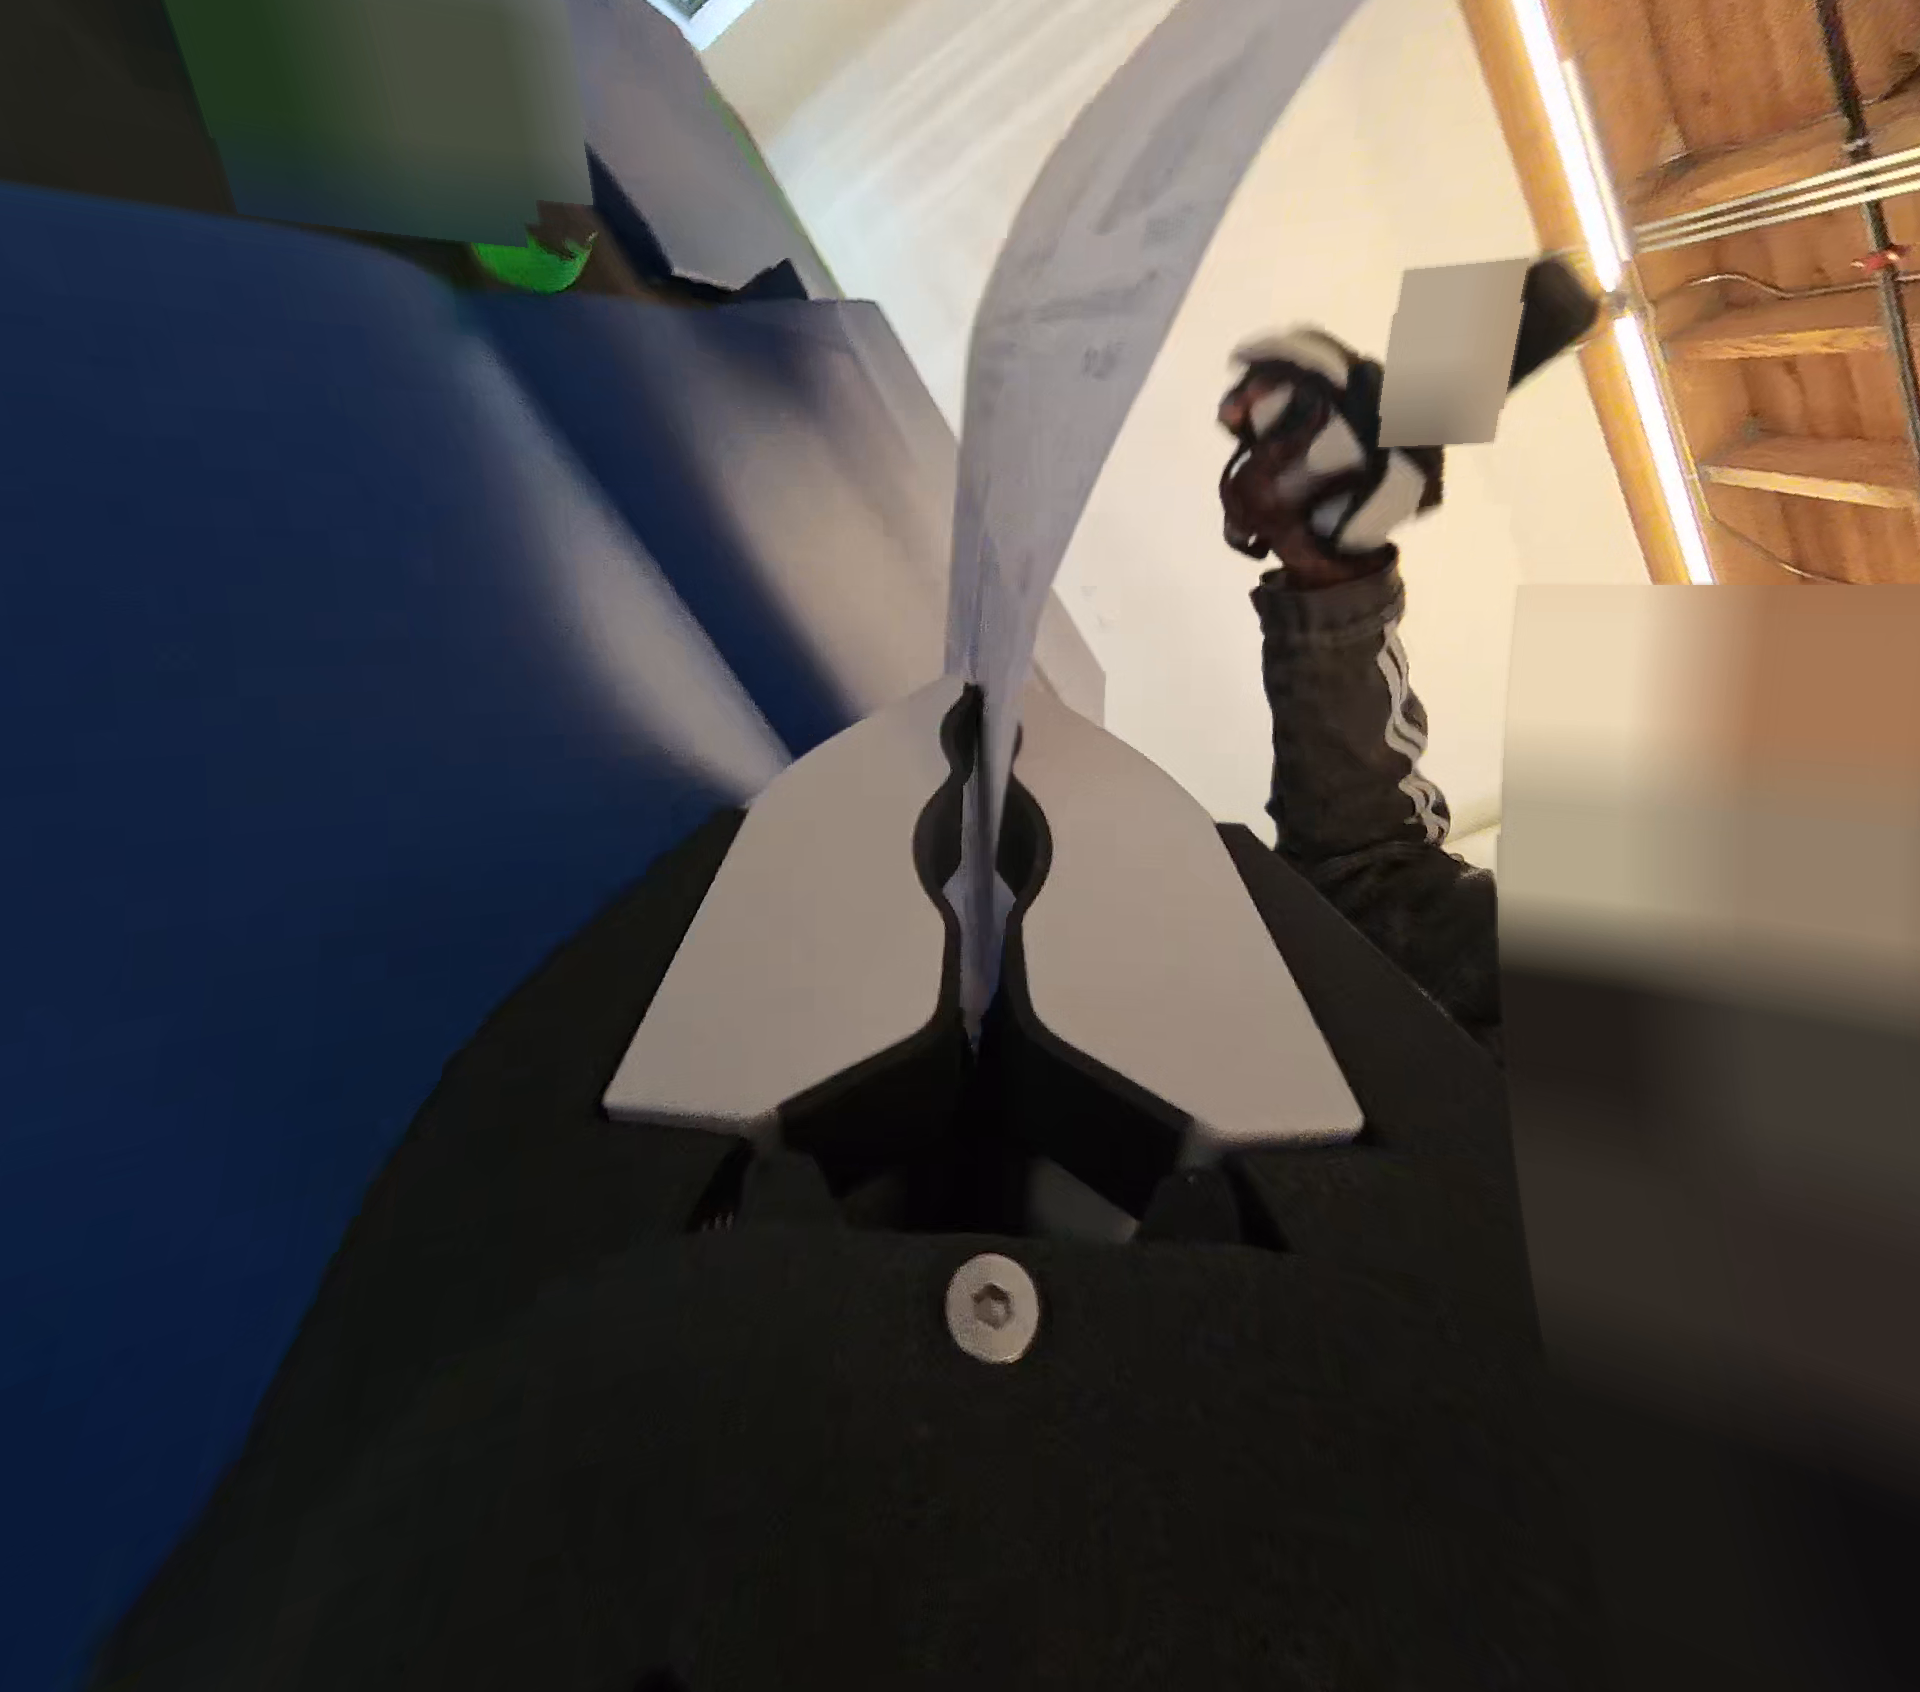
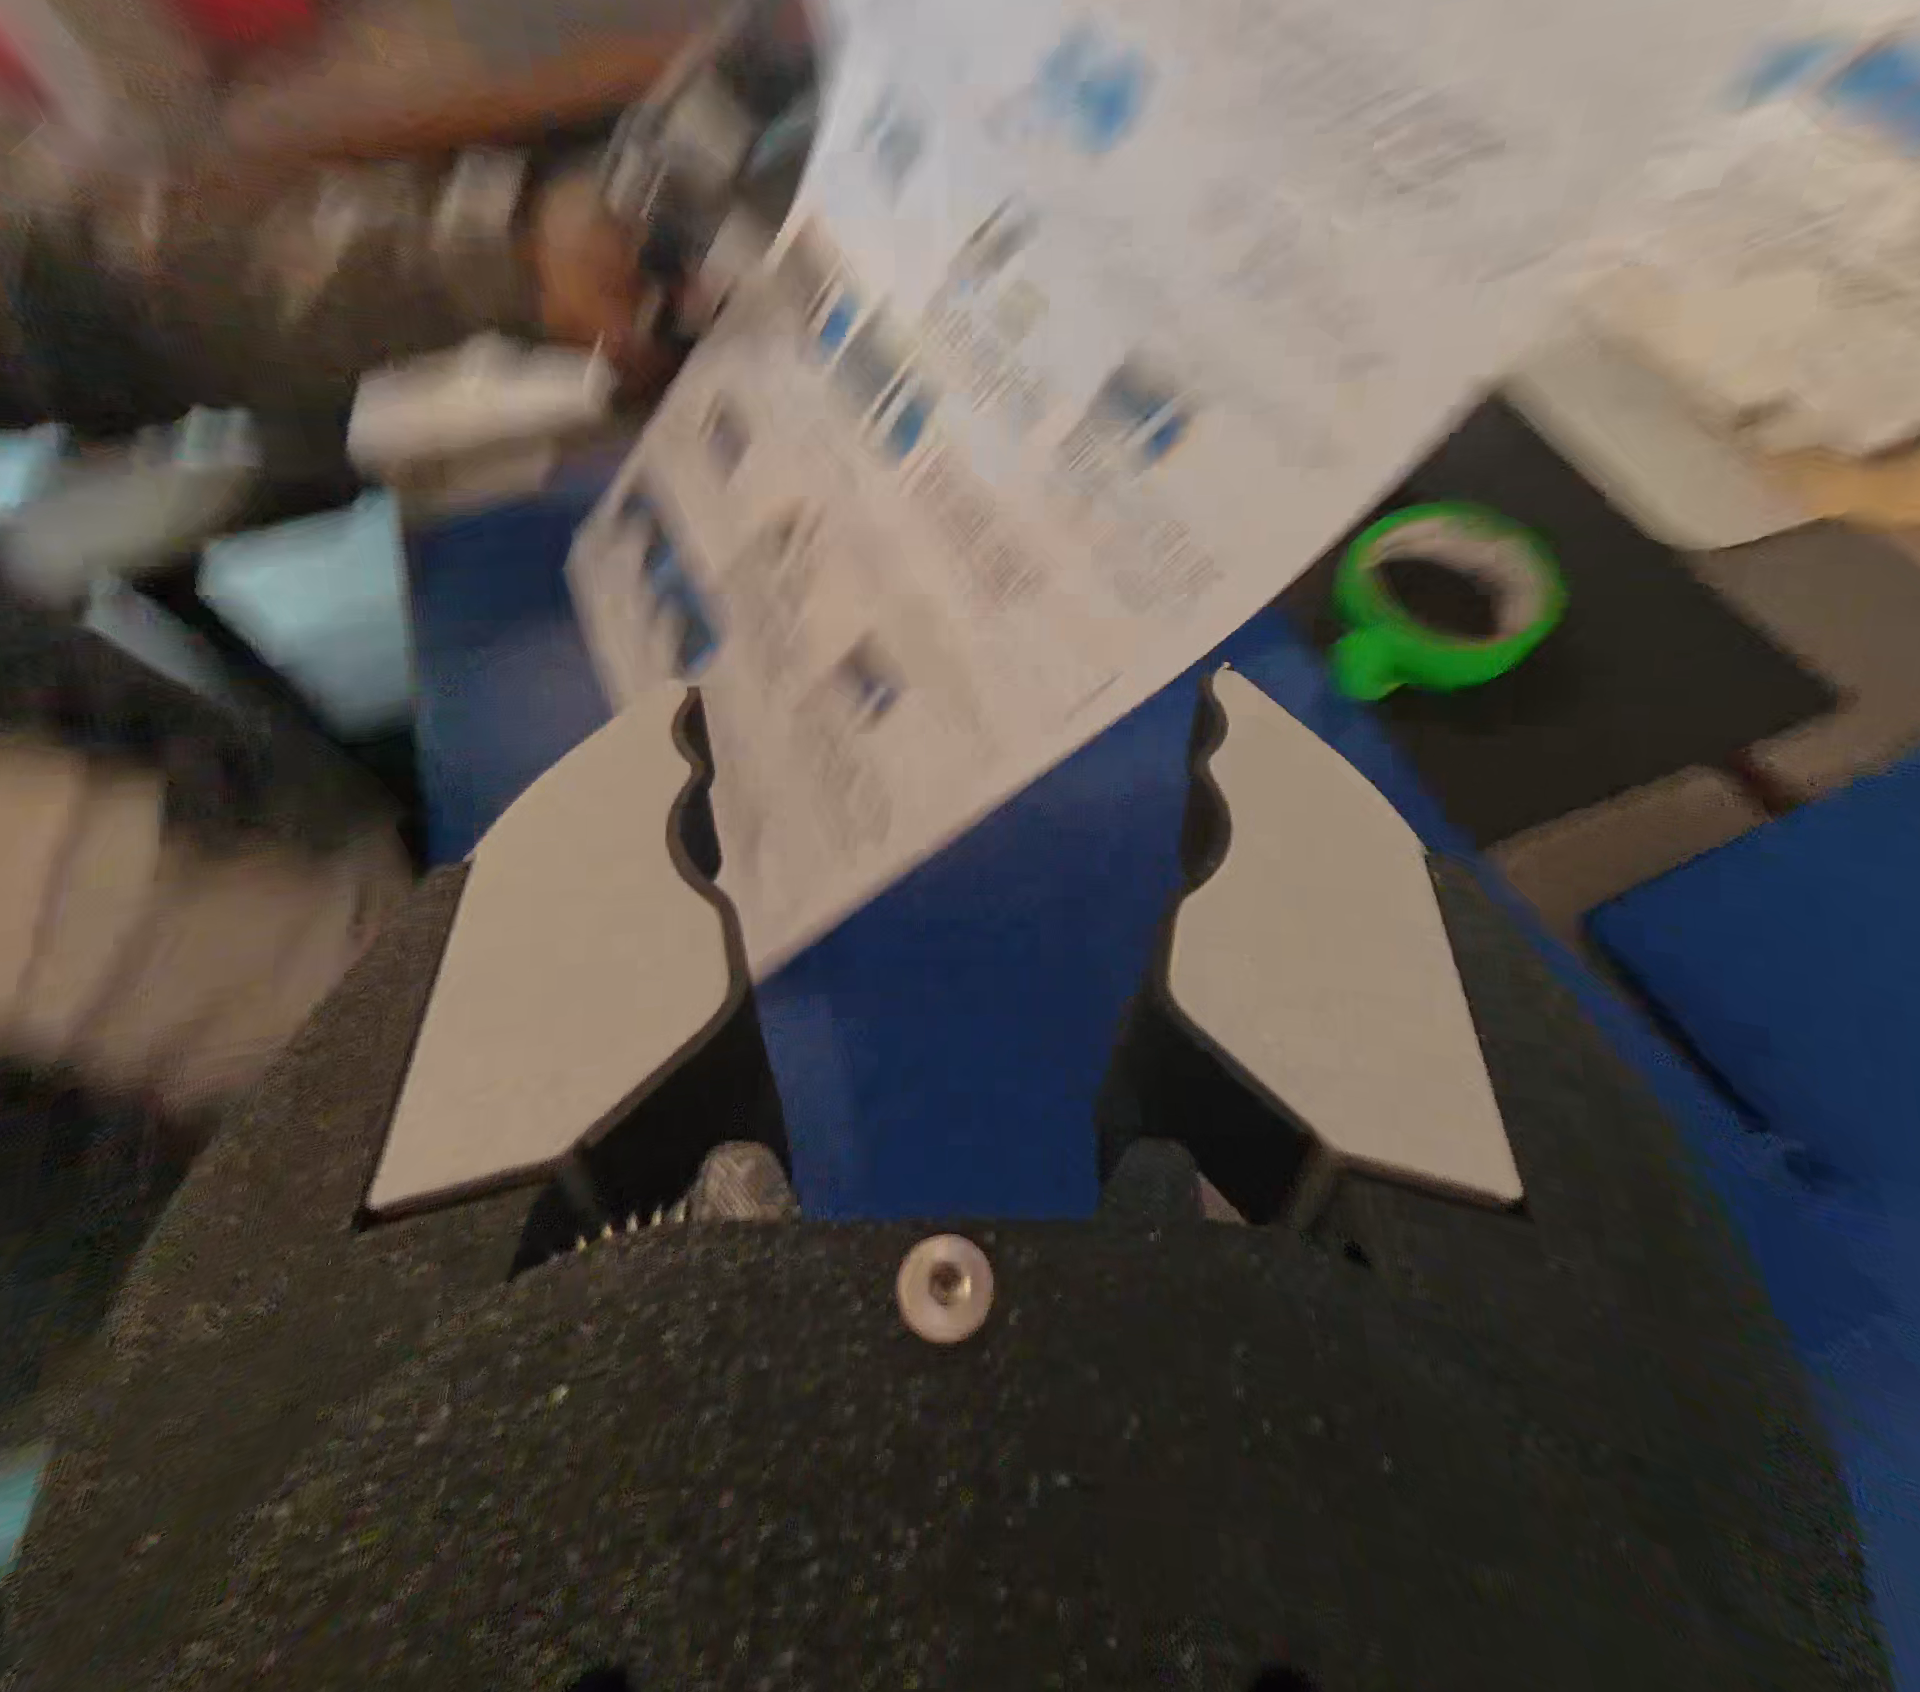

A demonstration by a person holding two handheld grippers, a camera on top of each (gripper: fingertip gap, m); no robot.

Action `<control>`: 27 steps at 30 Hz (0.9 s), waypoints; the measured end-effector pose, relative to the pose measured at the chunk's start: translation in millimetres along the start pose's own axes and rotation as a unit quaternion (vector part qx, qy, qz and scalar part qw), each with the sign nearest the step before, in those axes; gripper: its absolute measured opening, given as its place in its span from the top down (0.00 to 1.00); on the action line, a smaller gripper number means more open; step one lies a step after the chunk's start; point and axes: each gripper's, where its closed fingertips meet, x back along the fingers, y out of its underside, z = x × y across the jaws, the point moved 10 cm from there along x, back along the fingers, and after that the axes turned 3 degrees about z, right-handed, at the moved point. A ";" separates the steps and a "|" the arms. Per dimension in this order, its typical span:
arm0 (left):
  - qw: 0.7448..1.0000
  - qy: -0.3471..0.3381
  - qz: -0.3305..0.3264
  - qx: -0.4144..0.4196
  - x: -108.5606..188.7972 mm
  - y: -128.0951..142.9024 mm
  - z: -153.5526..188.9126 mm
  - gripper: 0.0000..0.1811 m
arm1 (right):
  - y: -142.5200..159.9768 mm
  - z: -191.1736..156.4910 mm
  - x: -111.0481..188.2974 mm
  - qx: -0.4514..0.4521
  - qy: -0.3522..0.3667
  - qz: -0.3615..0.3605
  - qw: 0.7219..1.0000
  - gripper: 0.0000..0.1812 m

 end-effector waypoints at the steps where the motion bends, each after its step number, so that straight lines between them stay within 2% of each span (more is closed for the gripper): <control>1: 1.000 -0.009 -0.004 0.005 4.8 -0.4 -4.8 1.00 | 24.1 -13.9 -5.7 0.026 -0.053 -0.052 0.997 0.53; 4: 0.999 -0.034 0.000 0.006 15.9 -1.4 -18.2 1.00 | 83.1 -38.5 -38.4 0.028 -0.164 -0.169 0.971 0.55; 6: 0.998 -0.057 0.011 -0.001 20.4 -0.1 -26.4 1.00 | 96.8 -54.4 -62.3 0.024 -0.195 -0.186 0.963 0.58; 9: 0.998 -0.063 0.014 0.001 22.3 9.4 -34.6 1.00 | 103.1 -97.8 -86.0 0.086 -0.162 -0.176 0.967 0.57; 12: 0.997 -0.072 0.005 0.011 23.1 18.3 -45.5 1.00 | 122.0 -119.9 -100.2 0.174 -0.156 -0.259 0.937 0.54; 17: 0.993 -0.116 0.022 -0.007 29.4 24.2 -59.8 1.00 | 122.6 -62.1 -112.1 0.127 -0.196 -0.374 0.898 0.52; 19: 0.993 -0.112 0.026 -0.007 36.2 23.9 -59.4 1.00 | 119.4 -44.2 -113.1 0.085 -0.227 -0.383 0.891 0.52; 23: 0.995 -0.101 0.027 0.006 46.3 25.1 -60.1 1.00 | 120.7 -37.0 -136.5 0.065 -0.292 -0.383 0.874 0.54; 27: 0.989 -0.136 0.049 0.010 48.9 27.5 -66.3 1.00 | 126.5 -33.9 -150.3 0.036 -0.345 -0.403 0.847 0.58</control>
